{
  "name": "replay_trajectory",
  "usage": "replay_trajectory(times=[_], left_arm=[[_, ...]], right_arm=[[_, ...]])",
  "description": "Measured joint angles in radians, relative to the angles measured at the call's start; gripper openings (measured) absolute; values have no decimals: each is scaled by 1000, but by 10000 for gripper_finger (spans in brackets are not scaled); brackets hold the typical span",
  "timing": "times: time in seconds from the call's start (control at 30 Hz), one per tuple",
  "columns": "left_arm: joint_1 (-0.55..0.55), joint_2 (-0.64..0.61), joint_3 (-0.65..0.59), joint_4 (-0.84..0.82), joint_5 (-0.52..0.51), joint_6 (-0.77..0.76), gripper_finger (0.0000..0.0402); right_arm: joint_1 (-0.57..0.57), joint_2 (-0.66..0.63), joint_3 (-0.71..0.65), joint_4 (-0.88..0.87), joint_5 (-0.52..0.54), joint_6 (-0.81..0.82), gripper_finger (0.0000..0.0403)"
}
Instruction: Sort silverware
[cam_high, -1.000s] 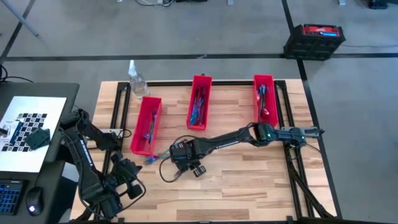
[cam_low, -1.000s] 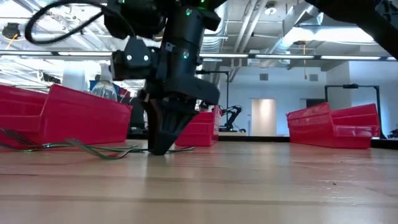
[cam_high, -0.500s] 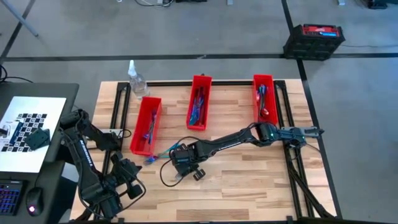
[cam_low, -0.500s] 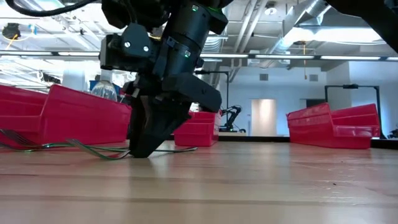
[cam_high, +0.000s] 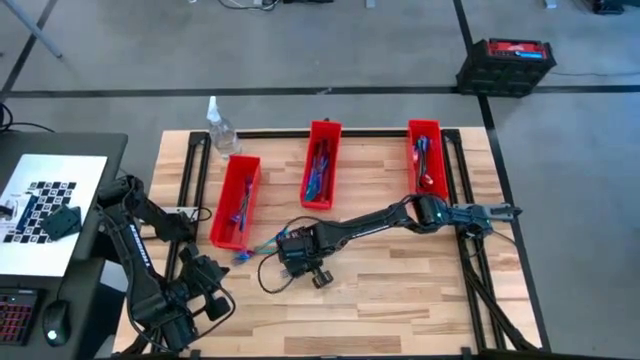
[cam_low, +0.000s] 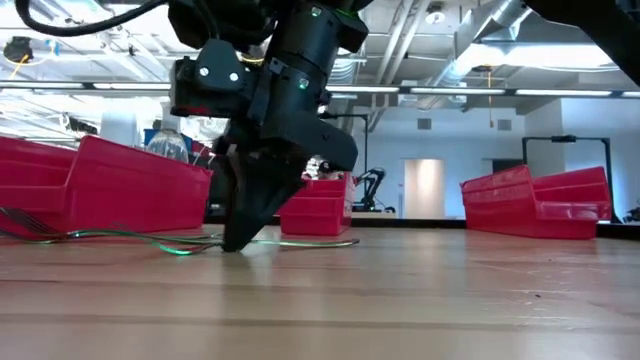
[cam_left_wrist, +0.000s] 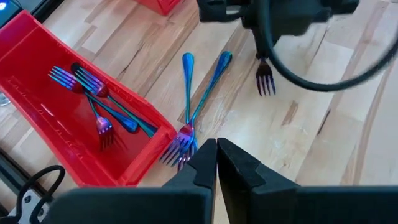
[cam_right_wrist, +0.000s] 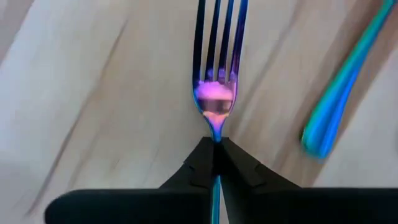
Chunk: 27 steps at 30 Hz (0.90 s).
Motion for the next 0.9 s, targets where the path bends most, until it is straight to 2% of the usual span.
replay_trajectory(times=[0.07,0.17,0.3,0.47,0.6,0.7,0.9], left_arm=[[0,0,0,0,0,3,0],[0,0,0,-1,0,4,0],[-1,0,1,-24,0,2,0],[-11,0,6,-53,-3,-10,0],[-20,0,6,-58,-5,-25,0],[-22,0,6,-60,-7,-30,0],[-22,0,6,-60,-13,-36,0]], right_arm=[[-13,-28,20,-6,-38,66,2],[-50,-109,38,88,-115,193,2],[-121,-176,46,313,-180,334,1],[-216,-170,41,622,-202,508,0],[-284,-125,46,949,-199,675,0],[-315,-54,44,1144,-149,800,0],[-321,83,45,1377,-8,1018,0]])
